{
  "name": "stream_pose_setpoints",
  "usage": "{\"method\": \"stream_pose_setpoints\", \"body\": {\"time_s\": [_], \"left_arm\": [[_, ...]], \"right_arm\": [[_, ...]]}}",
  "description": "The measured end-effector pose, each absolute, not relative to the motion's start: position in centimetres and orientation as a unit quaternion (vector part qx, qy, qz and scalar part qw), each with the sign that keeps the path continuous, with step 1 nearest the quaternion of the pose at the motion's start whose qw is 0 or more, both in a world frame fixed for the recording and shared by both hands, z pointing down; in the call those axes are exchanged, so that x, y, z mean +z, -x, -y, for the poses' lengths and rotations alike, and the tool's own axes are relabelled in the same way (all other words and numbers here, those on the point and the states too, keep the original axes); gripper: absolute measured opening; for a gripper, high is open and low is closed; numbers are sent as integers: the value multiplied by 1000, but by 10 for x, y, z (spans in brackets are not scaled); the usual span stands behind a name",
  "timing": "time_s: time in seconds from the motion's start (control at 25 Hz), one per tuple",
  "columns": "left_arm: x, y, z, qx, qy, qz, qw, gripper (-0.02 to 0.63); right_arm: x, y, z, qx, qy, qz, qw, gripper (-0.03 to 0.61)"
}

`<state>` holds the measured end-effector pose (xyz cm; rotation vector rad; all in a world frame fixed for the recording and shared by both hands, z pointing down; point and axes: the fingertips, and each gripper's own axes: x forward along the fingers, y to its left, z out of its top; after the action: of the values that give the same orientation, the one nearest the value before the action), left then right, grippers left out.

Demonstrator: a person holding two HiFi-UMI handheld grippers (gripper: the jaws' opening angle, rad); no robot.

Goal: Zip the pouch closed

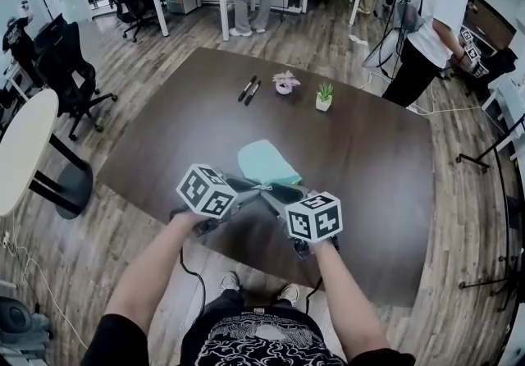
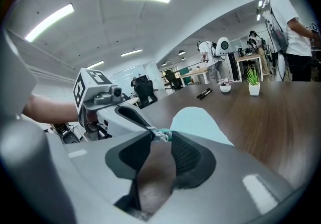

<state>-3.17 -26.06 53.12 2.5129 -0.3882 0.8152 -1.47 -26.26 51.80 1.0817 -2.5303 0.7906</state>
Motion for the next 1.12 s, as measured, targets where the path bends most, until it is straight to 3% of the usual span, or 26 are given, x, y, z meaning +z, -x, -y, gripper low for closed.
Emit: {"method": "stream_pose_setpoints", "body": {"time_s": [0.36,0.52,1.12], "left_arm": [[531,31,258,299,-915,137,232,21],[531,33,259,298,-915,139,234,20],[533,46,261,303,-912,153,232,20]], "right_arm": [[519,17,261,275,-375,874,142,81],[521,16,261,268,-381,872,148,26],[523,27,260,251,-377,876,164,9]]}}
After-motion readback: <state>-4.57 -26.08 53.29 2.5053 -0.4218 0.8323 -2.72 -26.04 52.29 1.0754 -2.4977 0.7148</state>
